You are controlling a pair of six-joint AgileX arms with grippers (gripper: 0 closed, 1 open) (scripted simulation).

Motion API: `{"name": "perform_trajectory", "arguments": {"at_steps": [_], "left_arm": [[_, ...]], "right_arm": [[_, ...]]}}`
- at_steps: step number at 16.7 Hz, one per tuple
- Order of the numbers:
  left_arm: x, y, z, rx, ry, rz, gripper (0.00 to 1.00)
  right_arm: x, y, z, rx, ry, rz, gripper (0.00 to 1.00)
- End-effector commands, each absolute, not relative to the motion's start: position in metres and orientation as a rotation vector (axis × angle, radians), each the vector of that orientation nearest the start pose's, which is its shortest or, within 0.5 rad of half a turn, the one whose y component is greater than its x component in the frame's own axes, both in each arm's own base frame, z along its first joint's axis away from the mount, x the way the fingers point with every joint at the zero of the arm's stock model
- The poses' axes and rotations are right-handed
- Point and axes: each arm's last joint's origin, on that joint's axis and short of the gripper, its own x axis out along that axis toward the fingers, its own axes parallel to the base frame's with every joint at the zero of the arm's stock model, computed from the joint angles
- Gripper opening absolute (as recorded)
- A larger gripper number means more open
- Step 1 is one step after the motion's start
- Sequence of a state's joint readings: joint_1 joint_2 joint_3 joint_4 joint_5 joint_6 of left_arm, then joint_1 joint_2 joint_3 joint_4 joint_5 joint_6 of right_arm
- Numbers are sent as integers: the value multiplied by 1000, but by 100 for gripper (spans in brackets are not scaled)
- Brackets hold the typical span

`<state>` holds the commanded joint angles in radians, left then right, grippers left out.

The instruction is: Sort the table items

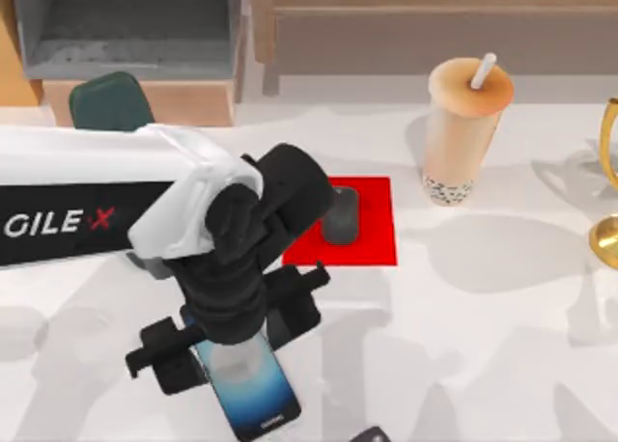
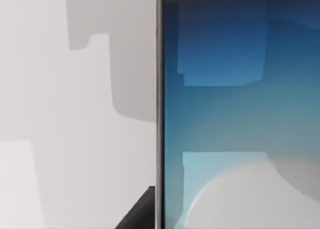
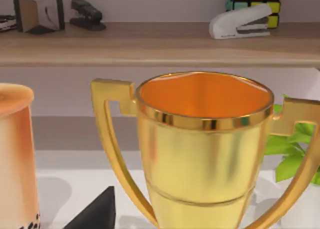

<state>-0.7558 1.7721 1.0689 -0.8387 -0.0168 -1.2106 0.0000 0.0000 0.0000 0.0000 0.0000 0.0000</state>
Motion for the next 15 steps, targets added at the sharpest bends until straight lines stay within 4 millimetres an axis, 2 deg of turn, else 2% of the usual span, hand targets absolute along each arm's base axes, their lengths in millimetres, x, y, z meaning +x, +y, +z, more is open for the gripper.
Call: {"name": "perform_trajectory", "arguments": {"at_steps": [3,7,11,15], "left_arm": [[237,-221,170,-407,1334,250,0],[255,-229,212,-432,953,195,0],[262,-214,236,-341,606,331,0],[255,-195,238,-185,473,459,0]], "right_arm": [[106,-1,160,0,0,0,100],[106,-1,160,0,0,0,100],[106,-1,160,0,0,0,100],[106,-1,160,0,0,0,100]]}}
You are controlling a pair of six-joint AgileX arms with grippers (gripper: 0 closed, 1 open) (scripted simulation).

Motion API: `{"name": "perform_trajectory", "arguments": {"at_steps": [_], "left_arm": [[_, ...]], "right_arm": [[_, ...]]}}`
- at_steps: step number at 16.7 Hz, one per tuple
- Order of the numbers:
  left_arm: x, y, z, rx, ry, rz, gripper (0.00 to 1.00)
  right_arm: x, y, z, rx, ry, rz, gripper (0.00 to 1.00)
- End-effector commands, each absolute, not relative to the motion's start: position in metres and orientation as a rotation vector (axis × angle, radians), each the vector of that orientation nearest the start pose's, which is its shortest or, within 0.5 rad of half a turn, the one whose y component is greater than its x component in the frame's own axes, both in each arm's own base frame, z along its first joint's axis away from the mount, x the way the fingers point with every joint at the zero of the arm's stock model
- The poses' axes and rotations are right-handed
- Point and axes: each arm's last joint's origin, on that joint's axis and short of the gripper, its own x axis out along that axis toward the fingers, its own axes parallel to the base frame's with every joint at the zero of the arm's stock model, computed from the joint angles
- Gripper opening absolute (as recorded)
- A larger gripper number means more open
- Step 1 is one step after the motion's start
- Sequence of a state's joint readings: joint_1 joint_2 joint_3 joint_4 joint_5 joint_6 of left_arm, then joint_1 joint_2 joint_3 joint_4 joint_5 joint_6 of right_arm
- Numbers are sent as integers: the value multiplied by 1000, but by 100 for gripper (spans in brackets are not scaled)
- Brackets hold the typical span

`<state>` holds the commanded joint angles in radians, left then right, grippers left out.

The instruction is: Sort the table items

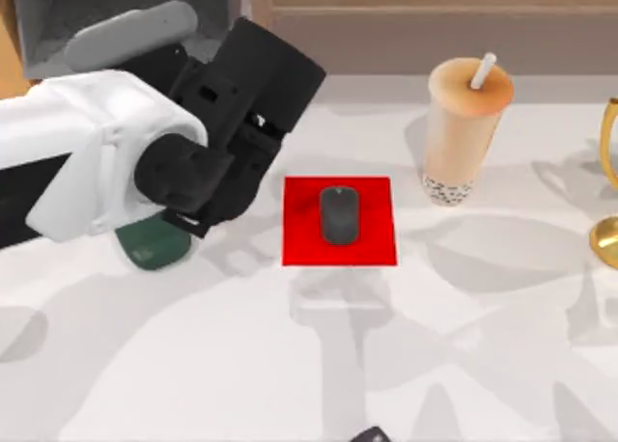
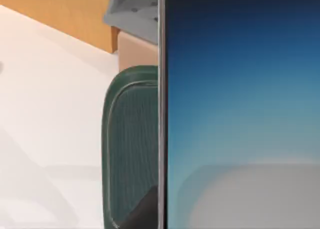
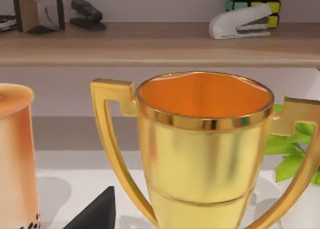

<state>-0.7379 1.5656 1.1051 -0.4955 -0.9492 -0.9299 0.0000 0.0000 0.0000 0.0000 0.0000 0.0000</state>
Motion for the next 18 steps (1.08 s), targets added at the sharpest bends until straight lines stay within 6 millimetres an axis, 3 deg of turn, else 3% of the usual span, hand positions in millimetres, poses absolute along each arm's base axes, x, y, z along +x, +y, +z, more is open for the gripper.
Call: {"name": "perform_trajectory", "arguments": {"at_steps": [8,15,18], "left_arm": [[250,-191,235,-118,459,486,0],[252,-231,263,-120,392,266,0],[260,-218,252,-70,402,298,0]], "right_arm": [[106,-1,160,0,0,0,100],[106,-1,160,0,0,0,100],[106,-1,160,0,0,0,100]]}}
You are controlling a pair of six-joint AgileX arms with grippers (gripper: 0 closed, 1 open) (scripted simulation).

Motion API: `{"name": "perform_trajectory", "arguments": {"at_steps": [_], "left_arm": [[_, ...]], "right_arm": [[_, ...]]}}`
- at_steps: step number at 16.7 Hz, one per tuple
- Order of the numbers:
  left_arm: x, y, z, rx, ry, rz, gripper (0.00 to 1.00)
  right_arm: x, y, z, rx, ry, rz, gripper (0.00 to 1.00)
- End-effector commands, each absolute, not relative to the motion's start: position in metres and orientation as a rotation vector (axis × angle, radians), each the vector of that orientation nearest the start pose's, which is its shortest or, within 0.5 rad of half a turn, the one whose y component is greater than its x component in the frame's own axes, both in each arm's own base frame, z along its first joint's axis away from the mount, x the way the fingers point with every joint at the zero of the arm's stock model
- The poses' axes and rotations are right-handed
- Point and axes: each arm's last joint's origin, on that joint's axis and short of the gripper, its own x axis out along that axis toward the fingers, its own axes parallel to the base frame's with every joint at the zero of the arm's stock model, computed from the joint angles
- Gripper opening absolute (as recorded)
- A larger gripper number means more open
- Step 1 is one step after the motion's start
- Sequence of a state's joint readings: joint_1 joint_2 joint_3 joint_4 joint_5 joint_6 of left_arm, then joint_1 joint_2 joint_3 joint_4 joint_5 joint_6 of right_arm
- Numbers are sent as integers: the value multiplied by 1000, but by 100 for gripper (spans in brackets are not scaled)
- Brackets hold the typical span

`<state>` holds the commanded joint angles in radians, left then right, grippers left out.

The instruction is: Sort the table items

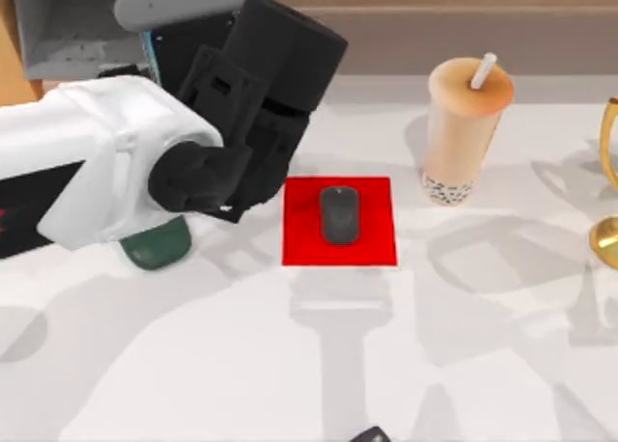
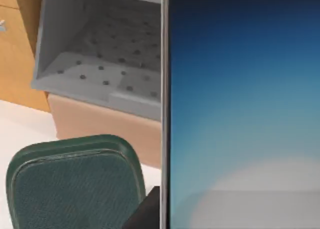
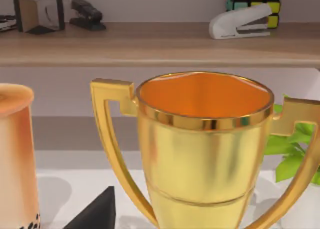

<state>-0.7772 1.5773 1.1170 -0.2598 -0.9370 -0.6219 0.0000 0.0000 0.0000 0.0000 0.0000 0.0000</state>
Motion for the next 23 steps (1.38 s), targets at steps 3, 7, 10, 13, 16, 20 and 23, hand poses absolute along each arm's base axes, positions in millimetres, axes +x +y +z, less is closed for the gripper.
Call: {"name": "perform_trajectory", "arguments": {"at_steps": [3,7,10,13,16,20,23], "left_arm": [[273,-184,228,-55,442,420,0],[289,-166,212,-117,458,497,0],[289,-166,212,-117,458,497,0],[289,-166,212,-117,458,497,15],[289,-166,212,-117,458,497,38],[289,-166,212,-117,458,497,68],[289,-166,212,-117,458,497,90]], "right_arm": [[106,-1,160,0,0,0,100],[106,-1,160,0,0,0,100],[106,-1,160,0,0,0,100],[106,-1,160,0,0,0,100],[106,-1,160,0,0,0,100],[106,-1,160,0,0,0,100],[106,-1,160,0,0,0,100]]}}
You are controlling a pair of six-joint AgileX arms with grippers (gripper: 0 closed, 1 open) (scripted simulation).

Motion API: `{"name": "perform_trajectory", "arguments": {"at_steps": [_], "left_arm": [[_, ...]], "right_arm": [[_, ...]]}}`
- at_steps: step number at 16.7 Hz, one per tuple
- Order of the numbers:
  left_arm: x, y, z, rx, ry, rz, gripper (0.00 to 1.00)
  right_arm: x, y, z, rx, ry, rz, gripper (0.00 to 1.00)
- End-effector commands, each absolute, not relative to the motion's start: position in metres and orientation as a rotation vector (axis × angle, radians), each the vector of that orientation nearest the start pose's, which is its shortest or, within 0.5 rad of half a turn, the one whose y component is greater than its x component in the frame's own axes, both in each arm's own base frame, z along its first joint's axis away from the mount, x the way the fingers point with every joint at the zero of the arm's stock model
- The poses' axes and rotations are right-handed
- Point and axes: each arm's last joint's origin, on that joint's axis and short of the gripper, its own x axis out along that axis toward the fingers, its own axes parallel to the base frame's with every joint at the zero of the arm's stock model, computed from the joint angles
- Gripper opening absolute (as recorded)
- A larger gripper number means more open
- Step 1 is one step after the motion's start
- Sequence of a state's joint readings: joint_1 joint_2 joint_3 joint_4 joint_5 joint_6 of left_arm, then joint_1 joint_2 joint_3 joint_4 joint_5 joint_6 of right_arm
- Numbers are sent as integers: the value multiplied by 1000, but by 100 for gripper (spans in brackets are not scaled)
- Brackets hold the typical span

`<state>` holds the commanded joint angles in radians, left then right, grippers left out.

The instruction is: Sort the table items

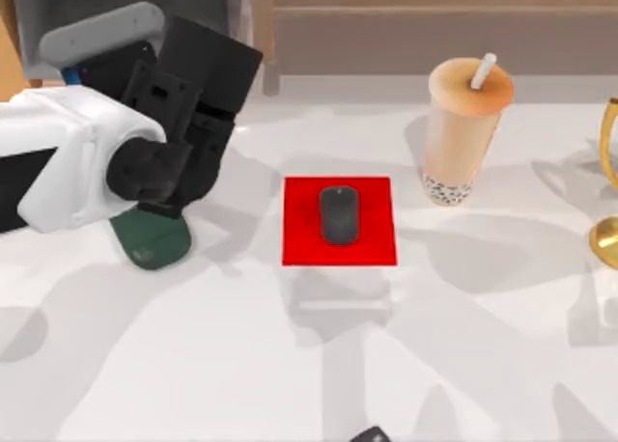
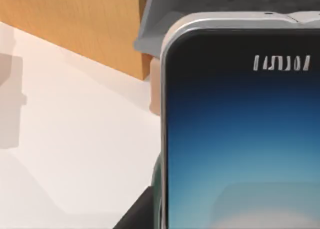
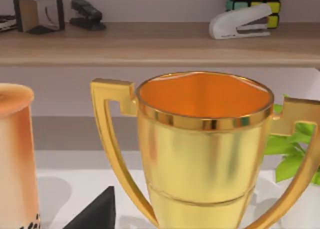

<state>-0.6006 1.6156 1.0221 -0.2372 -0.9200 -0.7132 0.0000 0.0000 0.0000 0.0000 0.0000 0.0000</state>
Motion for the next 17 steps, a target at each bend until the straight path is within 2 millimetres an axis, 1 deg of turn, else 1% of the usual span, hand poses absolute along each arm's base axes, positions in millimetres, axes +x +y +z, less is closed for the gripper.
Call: {"name": "perform_trajectory", "arguments": {"at_steps": [1,2,11,15,17], "left_arm": [[289,-166,212,-117,458,497,98],[289,-166,212,-117,458,497,100],[288,-167,213,-117,457,493,100],[274,-167,219,-134,436,485,100],[267,-166,218,-137,437,488,100]], "right_arm": [[106,-1,160,0,0,0,100],[106,-1,160,0,0,0,100],[106,-1,160,0,0,0,100],[106,-1,160,0,0,0,100],[106,-1,160,0,0,0,100]]}}
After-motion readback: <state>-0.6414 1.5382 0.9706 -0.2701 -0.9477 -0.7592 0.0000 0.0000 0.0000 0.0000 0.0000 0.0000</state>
